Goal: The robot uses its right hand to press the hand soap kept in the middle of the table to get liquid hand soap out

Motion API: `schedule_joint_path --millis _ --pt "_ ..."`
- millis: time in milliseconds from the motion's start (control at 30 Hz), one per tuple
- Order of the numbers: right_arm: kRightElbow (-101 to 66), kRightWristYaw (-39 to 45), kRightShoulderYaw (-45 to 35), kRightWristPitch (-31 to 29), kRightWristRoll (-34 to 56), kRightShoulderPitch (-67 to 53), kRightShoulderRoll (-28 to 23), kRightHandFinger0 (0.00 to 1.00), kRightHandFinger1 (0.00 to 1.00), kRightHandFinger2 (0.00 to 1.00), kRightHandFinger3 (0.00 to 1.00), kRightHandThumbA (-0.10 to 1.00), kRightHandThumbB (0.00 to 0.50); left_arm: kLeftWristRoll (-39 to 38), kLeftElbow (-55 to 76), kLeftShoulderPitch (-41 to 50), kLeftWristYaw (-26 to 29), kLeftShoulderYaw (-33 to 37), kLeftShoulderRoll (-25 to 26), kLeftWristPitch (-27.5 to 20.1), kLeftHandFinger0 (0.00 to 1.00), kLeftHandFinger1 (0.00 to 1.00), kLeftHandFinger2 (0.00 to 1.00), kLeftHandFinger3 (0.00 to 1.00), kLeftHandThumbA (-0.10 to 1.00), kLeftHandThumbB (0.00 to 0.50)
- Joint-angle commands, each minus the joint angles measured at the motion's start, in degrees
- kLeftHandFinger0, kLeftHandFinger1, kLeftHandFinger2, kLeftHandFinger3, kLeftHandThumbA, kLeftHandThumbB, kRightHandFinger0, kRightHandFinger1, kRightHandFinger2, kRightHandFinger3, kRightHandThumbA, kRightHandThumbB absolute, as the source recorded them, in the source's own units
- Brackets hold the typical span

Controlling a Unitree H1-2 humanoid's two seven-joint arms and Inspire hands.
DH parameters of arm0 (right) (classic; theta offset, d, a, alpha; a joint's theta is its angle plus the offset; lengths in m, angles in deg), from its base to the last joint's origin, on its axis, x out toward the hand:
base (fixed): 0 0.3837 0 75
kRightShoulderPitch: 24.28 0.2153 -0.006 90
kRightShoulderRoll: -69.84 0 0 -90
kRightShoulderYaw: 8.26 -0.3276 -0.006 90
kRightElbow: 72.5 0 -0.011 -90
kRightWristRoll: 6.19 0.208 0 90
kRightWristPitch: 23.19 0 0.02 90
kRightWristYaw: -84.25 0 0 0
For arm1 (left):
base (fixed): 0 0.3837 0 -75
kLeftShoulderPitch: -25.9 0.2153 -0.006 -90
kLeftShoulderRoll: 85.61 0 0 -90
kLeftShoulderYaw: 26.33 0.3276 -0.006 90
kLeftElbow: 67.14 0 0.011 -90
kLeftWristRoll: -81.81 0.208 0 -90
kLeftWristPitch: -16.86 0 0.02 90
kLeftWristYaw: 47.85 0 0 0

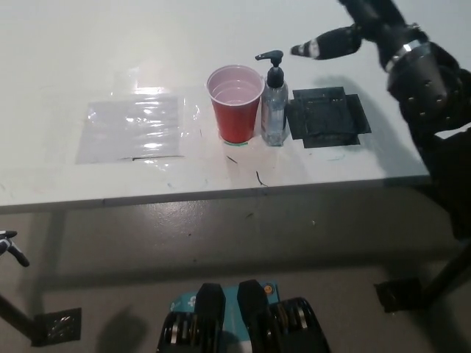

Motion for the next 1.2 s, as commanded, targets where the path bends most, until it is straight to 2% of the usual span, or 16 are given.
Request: schedule_joint_path --millis 0,100,133,333,400,500,567,633,733,767,800,900,967,1067,1100,1167 --pt "0.52 1.20 0.81 -1.60 -1.96 4.68 1.32 1.00 1.00 1.00 1.00 1.00 0.472 2.17 1.05 -1.56 -1.75 -1.11 1.44 1.07 1.00 1.00 1.00 0.82 1.00 0.147" --pt "1.81 0.58 1.62 -2.69 -2.52 4.44 2.81 1.00 1.00 1.00 1.00 1.00 0.441 2.72 1.24 -1.83 -2.52 -1.33 1.18 1.07 1.00 1.00 1.00 0.83 1.00 0.152" --pt "2.64 0.05 2.20 -3.47 -3.16 4.46 3.50 1.00 1.00 1.00 1.00 1.00 0.438 2.81 1.26 -1.86 -2.71 -1.66 0.87 1.07 1.00 1.00 1.00 0.83 1.00 0.142" --pt "3.98 0.34 3.67 -4.22 -4.41 4.07 4.75 1.00 1.00 1.00 1.00 1.00 0.447 4.58 1.37 -2.71 -4.27 -2.49 0.00 1.07 1.00 1.00 1.00 0.83 1.00 0.163" --pt "4.71 0.07 3.87 -5.13 -4.38 3.49 5.25 1.00 1.00 1.00 1.00 1.00 0.428 4.78 1.10 -3.09 -4.68 -2.43 0.14 1.07 1.00 1.00 1.00 0.83 1.00 0.163" --pt "6.52 0.03 4.27 -5.94 -4.70 2.93 5.74 1.00 1.00 1.00 1.00 1.00 0.442 5.35 1.06 -3.47 -5.07 -2.34 0.05 1.07 1.00 1.00 1.00 0.81 1.00 0.171" --pt "8.27 -0.31 4.65 -6.65 -4.98 2.55 6.32 1.00 1.00 1.00 1.00 1.00 0.435 5.59 1.14 -3.59 -5.28 -2.50 -0.25 1.07 1.00 1.00 1.00 0.82 1.00 0.163" --pt "8.49 -0.17 4.80 -6.46 -5.37 2.21 6.38 1.00 1.00 1.00 1.00 1.00 0.455 5.78 1.32 -3.61 -5.40 -2.36 -0.27 1.07 1.00 1.00 1.00 0.84 1.00 0.165" --pt "10.26 -1.00 4.88 -8.58 -5.18 1.40 6.65 1.00 1.00 1.00 1.00 1.00 0.432 6.07 1.22 -3.84 -5.98 -2.74 -0.61 1.07 1.00 1.00 1.00 0.87 1.00 0.156" --pt "12.08 -1.88 5.56 -10.59 -5.90 1.13 6.48 1.00 1.00 1.00 1.00 1.00 0.420 6.08 1.25 -3.89 -6.16 -3.07 -0.88 1.07 1.00 1.00 1.00 0.84 1.00 0.161" --pt "12.24 -1.63 5.62 -10.22 -6.07 1.15 6.38 1.00 1.00 1.00 1.00 1.00 0.432 6.19 1.28 -4.15 -6.61 -3.74 -1.30 1.07 1.00 1.00 1.00 0.83 1.00 0.154" --pt "13.24 -1.41 5.38 -11.12 -5.69 0.69 5.97 1.00 1.00 1.00 1.00 1.00 0.418 6.98 1.27 -4.59 -7.36 -4.13 -1.54 1.07 1.00 1.00 1.00 0.83 1.00 0.166" --pt "13.75 -1.28 5.12 -11.57 -5.64 0.37 5.71 1.00 1.00 1.00 1.00 1.00 0.441 7.07 1.13 -4.82 -7.38 -4.34 -1.63 1.07 1.00 1.00 1.00 0.83 1.00 0.167" --pt "14.41 -1.52 4.64 -12.18 -5.44 -0.61 5.44 1.00 1.00 1.00 1.00 1.00 0.440 7.50 1.21 -5.09 -7.79 -4.63 -1.85 1.07 1.00 1.00 1.00 0.82 1.00 0.176" --pt "15.02 -1.51 4.43 -12.48 -5.12 -0.83 5.57 1.00 1.00 1.00 1.00 1.00 0.427 7.43 1.21 -5.14 -7.74 -4.72 -1.96 1.07 1.00 1.00 1.00 0.81 1.00 0.171" --pt "15.88 -2.14 4.25 -13.38 -5.19 -1.31 5.69 1.00 1.00 1.00 1.00 1.00 0.439 7.36 1.09 -5.96 -8.01 -4.70 -1.97 1.07 1.00 1.00 1.00 0.80 1.00 0.171"
